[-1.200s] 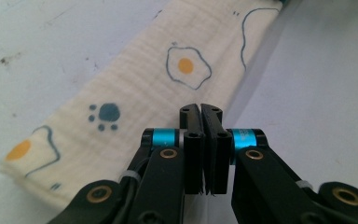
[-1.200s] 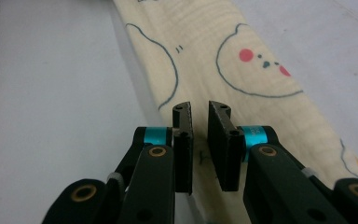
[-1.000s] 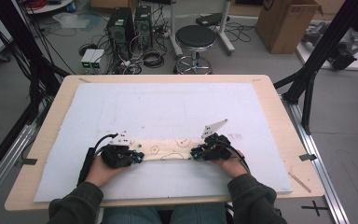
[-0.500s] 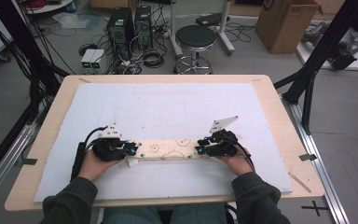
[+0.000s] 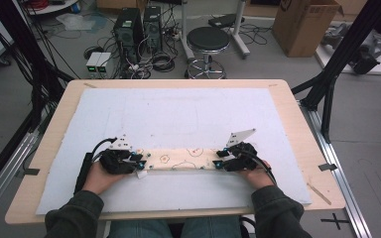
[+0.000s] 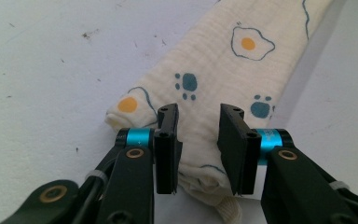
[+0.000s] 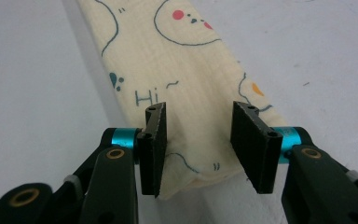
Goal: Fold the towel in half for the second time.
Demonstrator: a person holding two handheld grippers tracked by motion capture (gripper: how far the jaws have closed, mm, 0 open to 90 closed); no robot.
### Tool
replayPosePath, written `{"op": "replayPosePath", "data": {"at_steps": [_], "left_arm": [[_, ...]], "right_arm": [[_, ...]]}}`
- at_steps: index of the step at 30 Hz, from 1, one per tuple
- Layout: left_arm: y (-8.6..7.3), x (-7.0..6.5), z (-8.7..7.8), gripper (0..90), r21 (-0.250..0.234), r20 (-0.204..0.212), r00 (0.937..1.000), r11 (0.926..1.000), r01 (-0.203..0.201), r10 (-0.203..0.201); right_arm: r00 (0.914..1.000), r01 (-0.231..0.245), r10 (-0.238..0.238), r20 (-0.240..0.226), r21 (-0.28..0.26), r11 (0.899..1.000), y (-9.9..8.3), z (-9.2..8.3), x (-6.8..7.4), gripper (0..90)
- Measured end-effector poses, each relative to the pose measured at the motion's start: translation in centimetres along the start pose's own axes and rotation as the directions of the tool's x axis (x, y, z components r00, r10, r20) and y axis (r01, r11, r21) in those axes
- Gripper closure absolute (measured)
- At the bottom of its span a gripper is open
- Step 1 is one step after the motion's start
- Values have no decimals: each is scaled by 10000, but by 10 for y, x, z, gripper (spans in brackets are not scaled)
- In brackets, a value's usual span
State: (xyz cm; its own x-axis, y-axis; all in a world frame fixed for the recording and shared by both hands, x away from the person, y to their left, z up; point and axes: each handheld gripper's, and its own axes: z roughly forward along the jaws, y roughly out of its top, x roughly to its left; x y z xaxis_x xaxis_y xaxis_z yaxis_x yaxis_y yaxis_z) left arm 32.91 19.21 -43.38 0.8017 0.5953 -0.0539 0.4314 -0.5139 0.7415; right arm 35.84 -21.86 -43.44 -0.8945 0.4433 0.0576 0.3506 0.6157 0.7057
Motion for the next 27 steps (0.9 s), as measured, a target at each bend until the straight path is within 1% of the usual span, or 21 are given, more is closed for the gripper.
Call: {"op": "replayPosePath", "data": {"at_steps": [2,3,6,7,10,11,13,14,17,19,22,26,27], "left_arm": [[0,-1,0,677,9,-54,10000,10000,13,-13],[0,-1,0,677,43,-53,10000,10000,-51,51],[-1,-1,0,675,55,-95,9999,9999,-87,87],[-1,-2,0,674,52,-104,9999,10000,-81,81],[0,-3,0,666,40,-148,9998,9999,-112,113],[0,-4,0,665,68,-127,9998,9999,-156,157],[1,-3,-1,667,-43,-28,10000,10000,-26,26],[1,-2,-1,666,-70,-12,10000,10000,-51,51],[2,-2,-3,652,-149,30,10000,9999,-52,52],[2,-2,-6,645,-423,97,10000,9991,6,-2],[3,0,-12,647,-844,215,9994,9961,271,-253],[3,3,-17,645,-1228,17,9990,9914,456,-457],[3,4,-19,643,-1265,-94,9988,9909,464,-480]], "right_arm": [[9998,176,-176,75,-37,9998,-1,1,1,554],[9997,228,-228,129,-37,9997,-2,1,2,554],[9998,153,-152,105,-114,9998,-3,1,2,552],[9997,202,-200,99,-130,9997,-3,1,1,552],[9997,156,-154,185,-113,9998,-3,1,3,542],[9997,134,-132,209,-140,9998,-3,2,3,539],[9996,153,-149,240,-155,9998,-2,2,4,537],[9995,138,-135,272,-112,9998,-2,1,4,534],[9993,126,-117,349,-259,9996,-1,1,4,519],[9995,44,-30,328,-420,9991,0,-1,4,501],[9993,-156,179,318,-714,9973,1,-5,4,474],[9987,-362,401,314,-1163,9926,2,-12,5,451],[9986,-318,370,373,-1300,9910,2,-13,5,450]]}}
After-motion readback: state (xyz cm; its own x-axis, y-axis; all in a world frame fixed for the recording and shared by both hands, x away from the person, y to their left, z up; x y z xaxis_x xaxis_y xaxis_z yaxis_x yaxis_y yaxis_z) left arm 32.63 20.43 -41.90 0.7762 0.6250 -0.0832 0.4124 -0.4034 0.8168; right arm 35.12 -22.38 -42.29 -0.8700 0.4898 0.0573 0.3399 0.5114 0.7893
